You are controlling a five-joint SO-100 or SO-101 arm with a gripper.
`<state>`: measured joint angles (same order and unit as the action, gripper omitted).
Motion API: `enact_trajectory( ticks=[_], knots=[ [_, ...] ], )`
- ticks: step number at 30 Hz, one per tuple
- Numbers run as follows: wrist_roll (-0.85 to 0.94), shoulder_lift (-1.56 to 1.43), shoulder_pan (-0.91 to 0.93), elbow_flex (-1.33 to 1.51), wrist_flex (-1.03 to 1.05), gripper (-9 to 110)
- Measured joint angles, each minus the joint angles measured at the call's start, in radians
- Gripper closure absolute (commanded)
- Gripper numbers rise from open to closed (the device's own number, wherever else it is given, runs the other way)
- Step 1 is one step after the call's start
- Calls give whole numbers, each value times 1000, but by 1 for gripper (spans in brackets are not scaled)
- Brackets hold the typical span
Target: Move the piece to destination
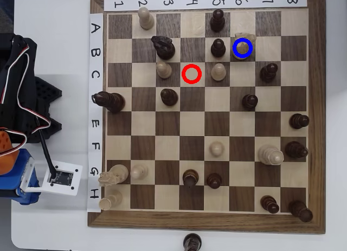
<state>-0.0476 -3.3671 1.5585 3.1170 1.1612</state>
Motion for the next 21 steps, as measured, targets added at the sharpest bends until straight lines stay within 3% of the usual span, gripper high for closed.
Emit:
enact_trajectory(
  ticks=[21],
  knots=[
    [0, 0, -12, 0, 0, 101]
  ],
)
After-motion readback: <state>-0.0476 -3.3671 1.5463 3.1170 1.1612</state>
